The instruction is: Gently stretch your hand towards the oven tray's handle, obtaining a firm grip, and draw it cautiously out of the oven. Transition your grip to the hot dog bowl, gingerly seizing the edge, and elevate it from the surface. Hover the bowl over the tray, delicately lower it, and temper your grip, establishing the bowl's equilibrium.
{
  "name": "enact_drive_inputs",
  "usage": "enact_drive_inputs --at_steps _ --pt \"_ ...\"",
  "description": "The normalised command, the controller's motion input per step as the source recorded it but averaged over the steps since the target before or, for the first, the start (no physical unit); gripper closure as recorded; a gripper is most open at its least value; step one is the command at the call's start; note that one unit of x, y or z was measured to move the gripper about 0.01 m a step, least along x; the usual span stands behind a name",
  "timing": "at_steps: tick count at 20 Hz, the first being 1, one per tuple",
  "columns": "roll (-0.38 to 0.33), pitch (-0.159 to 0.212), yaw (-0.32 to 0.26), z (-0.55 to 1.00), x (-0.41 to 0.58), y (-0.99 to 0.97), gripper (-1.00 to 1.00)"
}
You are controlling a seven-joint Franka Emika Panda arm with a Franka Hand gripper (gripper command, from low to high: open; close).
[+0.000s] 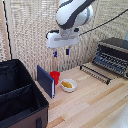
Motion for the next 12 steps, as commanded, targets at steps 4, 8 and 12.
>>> enact_drive_inputs --at_steps 4,8,12 --pt "-0.276 0.005 0.175 0.00 0.019 -0.05 -1.00" --pt "-0.306 0.000 0.197 0.00 0.000 -0.02 -1.00" --pt "-0.324 0.000 0.183 0.00 0.000 -0.01 -1.00"
